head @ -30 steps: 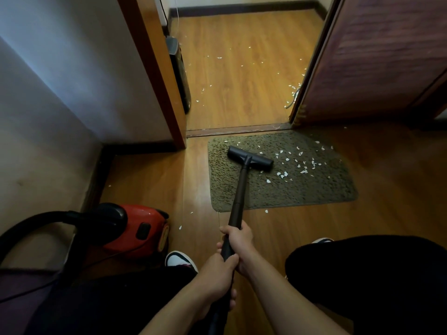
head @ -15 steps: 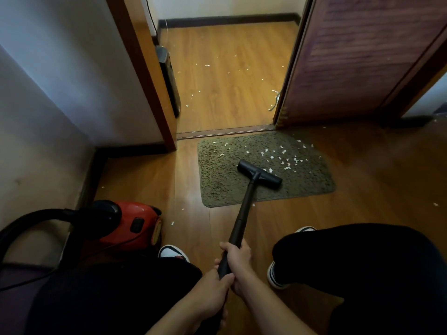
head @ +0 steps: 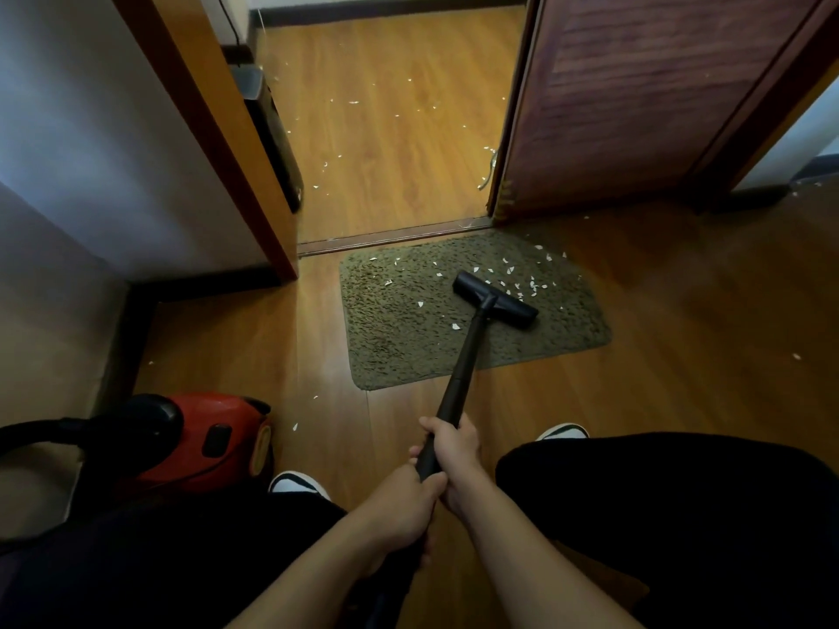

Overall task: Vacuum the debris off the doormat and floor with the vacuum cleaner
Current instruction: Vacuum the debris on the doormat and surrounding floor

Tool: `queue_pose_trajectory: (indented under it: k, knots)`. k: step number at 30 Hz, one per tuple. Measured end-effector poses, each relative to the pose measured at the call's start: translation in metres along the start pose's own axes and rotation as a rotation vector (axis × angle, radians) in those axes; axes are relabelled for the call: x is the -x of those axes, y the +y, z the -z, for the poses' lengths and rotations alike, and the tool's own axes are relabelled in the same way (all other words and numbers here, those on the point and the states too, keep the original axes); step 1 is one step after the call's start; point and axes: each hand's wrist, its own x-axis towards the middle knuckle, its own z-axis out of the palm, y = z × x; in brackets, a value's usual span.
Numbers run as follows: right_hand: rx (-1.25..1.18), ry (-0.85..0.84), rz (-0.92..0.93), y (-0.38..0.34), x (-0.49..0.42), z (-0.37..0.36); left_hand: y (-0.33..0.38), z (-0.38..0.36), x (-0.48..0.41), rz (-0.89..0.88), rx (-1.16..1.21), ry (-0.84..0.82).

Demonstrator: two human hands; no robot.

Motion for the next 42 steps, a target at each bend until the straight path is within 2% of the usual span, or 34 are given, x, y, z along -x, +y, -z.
queue_pose_trajectory:
  k: [6, 13, 32, 42]
  knots:
    - [-0.020, 0.019, 0.013, -0.017, -0.019, 0.007, 0.018, -0.005, -0.018, -0.008, 0.015, 0.001]
    - [-0.002, 0.022, 0.013, -0.008, -0.009, 0.011, 0.008, -0.008, -0.009, -0.001, 0.034, -0.014]
    - [0.057, -0.094, -0.053, 0.079, 0.074, -0.026, -0.074, 0.012, 0.080, 0.078, 0.035, 0.108]
    - [0.039, -0.037, -0.030, 0.055, 0.047, -0.019, -0.059, 0.009, 0.049, 0.067, 0.038, 0.082]
